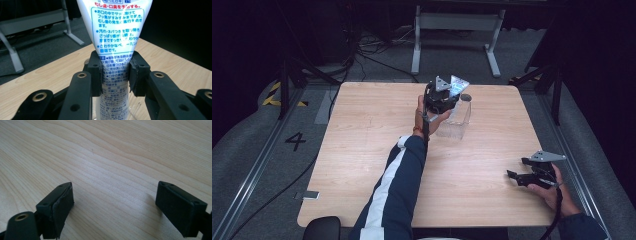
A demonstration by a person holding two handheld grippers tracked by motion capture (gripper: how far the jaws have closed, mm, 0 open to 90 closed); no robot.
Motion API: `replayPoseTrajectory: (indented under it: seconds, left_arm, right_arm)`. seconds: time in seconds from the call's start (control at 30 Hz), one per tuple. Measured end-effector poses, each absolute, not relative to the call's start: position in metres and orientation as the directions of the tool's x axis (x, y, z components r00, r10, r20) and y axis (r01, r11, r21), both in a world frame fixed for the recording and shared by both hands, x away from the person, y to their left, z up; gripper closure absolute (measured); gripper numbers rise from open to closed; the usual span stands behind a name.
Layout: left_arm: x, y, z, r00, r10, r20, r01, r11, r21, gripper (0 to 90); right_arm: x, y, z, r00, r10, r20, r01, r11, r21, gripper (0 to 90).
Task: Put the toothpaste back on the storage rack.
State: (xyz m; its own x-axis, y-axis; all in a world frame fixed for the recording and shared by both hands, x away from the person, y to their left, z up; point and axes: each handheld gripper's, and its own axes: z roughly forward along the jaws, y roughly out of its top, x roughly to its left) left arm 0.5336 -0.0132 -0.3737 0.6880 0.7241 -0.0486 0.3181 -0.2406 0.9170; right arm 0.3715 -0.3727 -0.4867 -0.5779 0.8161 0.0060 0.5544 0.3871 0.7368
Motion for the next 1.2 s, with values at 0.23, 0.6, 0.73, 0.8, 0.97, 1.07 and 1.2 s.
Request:
replayPoseTrajectory:
  seconds: [0.23,0.6,0.73,0.8,0.97,1.07,1.2]
  left_arm:
    - [0.536,-0.014,-0.384,0.680,0.732,-0.043,0.326,-0.250,0.912,67.9]
    - [0.537,-0.015,-0.397,0.675,0.737,-0.043,0.340,-0.259,0.904,67.6]
    - [0.537,-0.016,-0.401,0.671,0.740,-0.043,0.350,-0.265,0.899,67.3]
    - [0.536,-0.017,-0.403,0.672,0.740,-0.026,0.350,-0.287,0.892,67.0]
    - [0.536,-0.018,-0.407,0.672,0.740,-0.021,0.357,-0.299,0.885,66.5]
    - [0.535,-0.019,-0.408,0.669,0.743,-0.009,0.358,-0.312,0.880,66.3]
    - [0.534,-0.020,-0.410,0.669,0.743,-0.006,0.365,-0.322,0.873,65.9]
  right_arm:
    - [0.371,-0.373,-0.487,-0.579,0.815,0.008,0.554,0.387,0.737,14.9]
    - [0.371,-0.372,-0.487,-0.580,0.815,0.007,0.554,0.387,0.737,14.9]
    - [0.371,-0.372,-0.487,-0.580,0.815,0.008,0.554,0.387,0.737,15.0]
    - [0.371,-0.373,-0.487,-0.580,0.815,0.007,0.554,0.387,0.737,14.9]
    - [0.371,-0.373,-0.487,-0.580,0.815,0.007,0.554,0.387,0.737,14.9]
    - [0.371,-0.373,-0.487,-0.580,0.815,0.008,0.554,0.387,0.737,14.9]
    - [0.371,-0.372,-0.487,-0.580,0.815,0.007,0.554,0.387,0.737,14.9]
